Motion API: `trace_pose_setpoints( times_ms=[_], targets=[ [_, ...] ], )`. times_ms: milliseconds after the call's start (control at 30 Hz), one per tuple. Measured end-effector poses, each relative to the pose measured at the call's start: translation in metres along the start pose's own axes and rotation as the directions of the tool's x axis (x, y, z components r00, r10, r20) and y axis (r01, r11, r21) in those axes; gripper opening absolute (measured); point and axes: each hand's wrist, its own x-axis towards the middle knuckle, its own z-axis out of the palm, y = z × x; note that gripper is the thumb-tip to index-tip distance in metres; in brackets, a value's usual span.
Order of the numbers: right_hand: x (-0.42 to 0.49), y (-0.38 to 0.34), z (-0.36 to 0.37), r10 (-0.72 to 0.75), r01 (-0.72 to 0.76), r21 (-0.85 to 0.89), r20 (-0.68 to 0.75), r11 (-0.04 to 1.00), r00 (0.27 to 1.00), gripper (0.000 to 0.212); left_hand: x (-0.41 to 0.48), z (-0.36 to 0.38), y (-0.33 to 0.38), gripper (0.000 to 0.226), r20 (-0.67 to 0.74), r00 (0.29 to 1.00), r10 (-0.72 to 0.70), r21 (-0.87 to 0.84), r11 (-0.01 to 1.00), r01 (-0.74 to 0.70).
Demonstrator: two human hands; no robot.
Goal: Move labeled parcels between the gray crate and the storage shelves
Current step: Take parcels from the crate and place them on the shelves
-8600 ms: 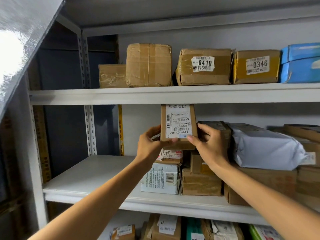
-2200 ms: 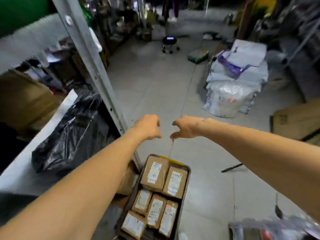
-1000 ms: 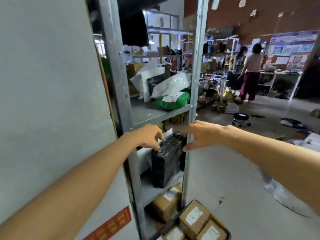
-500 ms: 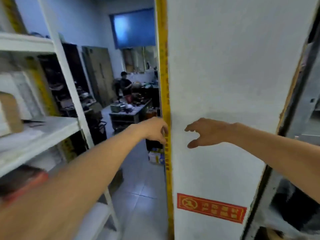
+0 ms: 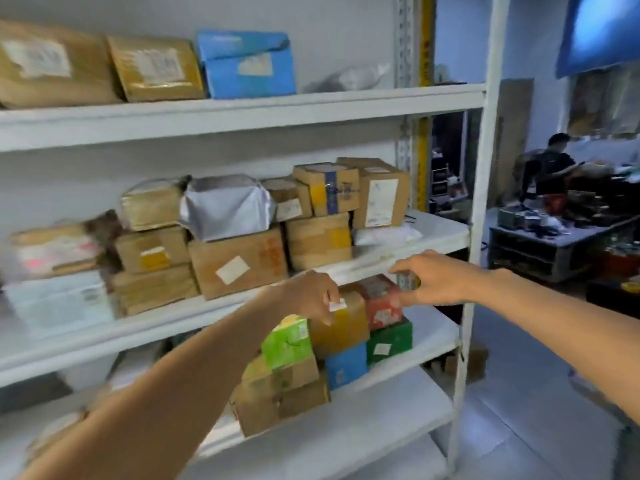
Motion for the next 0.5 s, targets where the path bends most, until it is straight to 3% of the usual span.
trace_pose_setpoints(
  times_ms=[200, 500],
  targets=[
    [0.058, -0.12, 0.005, -0.332, 0.332, -0.032, -0.003, 0.943, 0.943, 0.07, -0.101, -0.014, -0.083, 0.039, -0.081, 0.929, -0.361, -0.089, 0.931, 0.354],
    [0.079, -0.239, 0.023, -0.578, 0.58, -0.034, 0.056, 0.814, 0.814, 0.077, -0.224, -0.013, -0.145, 0.041, -0.108, 0.749, -0.653, -0.103, 0.757, 0.645]
  ],
)
